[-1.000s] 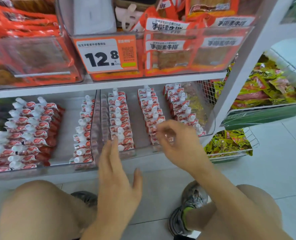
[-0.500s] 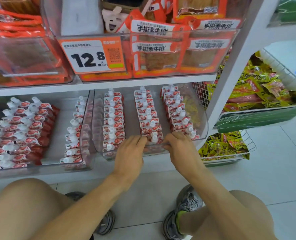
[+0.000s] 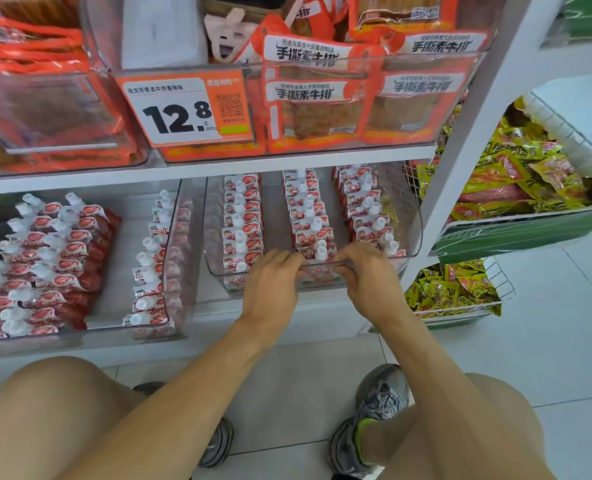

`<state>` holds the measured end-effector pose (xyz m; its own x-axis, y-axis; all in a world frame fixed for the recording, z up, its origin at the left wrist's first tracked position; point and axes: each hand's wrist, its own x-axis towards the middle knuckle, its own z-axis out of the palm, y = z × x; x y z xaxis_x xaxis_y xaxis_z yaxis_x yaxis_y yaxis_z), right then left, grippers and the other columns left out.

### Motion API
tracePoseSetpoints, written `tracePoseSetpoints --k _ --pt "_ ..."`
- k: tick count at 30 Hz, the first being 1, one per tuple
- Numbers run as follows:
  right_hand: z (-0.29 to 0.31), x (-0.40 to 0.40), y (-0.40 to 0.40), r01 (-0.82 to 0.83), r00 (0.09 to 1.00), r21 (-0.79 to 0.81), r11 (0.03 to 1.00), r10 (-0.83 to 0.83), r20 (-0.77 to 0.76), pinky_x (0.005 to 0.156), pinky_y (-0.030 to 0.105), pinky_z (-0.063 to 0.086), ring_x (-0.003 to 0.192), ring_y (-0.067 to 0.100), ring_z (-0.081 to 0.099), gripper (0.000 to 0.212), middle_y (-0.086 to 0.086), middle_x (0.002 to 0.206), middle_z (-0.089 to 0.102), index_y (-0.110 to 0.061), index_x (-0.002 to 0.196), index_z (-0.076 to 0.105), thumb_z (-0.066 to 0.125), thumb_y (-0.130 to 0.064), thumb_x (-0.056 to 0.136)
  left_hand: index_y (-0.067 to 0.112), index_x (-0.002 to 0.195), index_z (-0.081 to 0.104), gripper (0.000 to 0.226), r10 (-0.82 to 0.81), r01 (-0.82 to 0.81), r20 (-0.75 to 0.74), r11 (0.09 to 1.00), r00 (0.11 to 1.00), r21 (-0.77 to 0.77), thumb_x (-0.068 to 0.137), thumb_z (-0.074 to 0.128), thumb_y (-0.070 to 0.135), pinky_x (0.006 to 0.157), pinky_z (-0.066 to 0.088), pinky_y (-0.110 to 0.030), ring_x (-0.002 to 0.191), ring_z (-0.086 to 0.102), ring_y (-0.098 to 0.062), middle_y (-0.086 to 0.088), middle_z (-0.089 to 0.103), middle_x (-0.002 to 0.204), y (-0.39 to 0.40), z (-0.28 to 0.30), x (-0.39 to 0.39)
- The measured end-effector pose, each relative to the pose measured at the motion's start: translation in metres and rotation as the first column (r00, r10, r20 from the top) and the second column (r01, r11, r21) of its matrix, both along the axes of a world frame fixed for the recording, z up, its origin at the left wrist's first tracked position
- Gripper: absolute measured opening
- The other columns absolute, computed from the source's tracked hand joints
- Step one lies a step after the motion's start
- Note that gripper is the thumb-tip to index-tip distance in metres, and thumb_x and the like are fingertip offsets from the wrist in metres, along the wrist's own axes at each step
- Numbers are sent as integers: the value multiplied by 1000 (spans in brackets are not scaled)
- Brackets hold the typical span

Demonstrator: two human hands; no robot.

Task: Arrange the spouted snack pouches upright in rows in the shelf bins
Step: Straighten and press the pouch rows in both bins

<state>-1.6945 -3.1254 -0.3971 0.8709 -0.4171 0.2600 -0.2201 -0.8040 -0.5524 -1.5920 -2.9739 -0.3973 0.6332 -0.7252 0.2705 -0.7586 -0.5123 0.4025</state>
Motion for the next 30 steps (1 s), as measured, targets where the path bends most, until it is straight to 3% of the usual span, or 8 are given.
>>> tracePoseSetpoints --k 6,9,13,16,20,25,28,30 --pt "3 -1 -2 -14 997 -30 999 12 -71 71 24 41 87 25 61 12 8 91 66 -7 94 67 70 -4 83 5 101 67 21 -89 88 -19 996 996 -23 81 68 1 74 52 -44 87 58 -31 -11 63 91 13 9 -4" --pt "15 -5 6 -4 994 -37 999 0 -110 79 23 44 96 22 60 27 6 104 64 -10 108 66 74 -13 82 8 115 62 28 -116 111 -23 981 993 -162 86 63 6 93 44 -31 103 54 -23 -7 59 111 46 29 -9" --pt "44 1 52 -18 986 -108 994 36 166 82 26 47 94 21 59 24 5 101 62 -10 105 67 73 -12 82 8 106 66 22 52 -31 59 949 997 -314 84 62 10 100 33 -12 104 54 -15 -5 60 108 121 64 0" --pt "57 18 114 -255 911 -180 950 299 285 80 35 49 90 26 60 14 8 95 64 -6 97 69 70 -10 84 10 104 64 24 91 -79 62 983 994 -164 83 62 23 96 33 -10 100 53 -15 -2 59 104 184 60 17" --pt "51 62 171 -582 757 -344 736 646 102 92 38 44 107 29 56 23 10 109 64 -6 104 67 67 -17 85 12 112 62 39 -60 48 102 992 993 117 79 71 29 91 41 -29 103 54 -24 -3 55 110 225 28 40" --pt "43 110 177 -682 692 -456 572 706 -149 111 40 34 115 29 52 39 9 111 63 -9 109 65 74 -34 80 8 100 65 37 16 -24 64 992 998 124 67 82 5 71 53 -37 88 58 -29 -8 57 99 223 20 61" --pt "45 120 172 -668 686 -539 514 705 -179 101 36 38 97 28 57 28 5 92 64 -11 93 67 72 -36 81 17 94 59 34 -22 23 -18 995 1000 95 69 79 3 56 53 -38 75 62 -27 -2 56 94 222 18 72" --pt "49 121 169 -647 689 -564 513 710 -146 92 32 36 89 25 52 27 3 84 61 -11 84 66 68 -38 82 19 92 55 33 -21 26 -113 999 993 47 72 81 14 57 50 -34 71 62 -20 5 55 90 219 22 78"
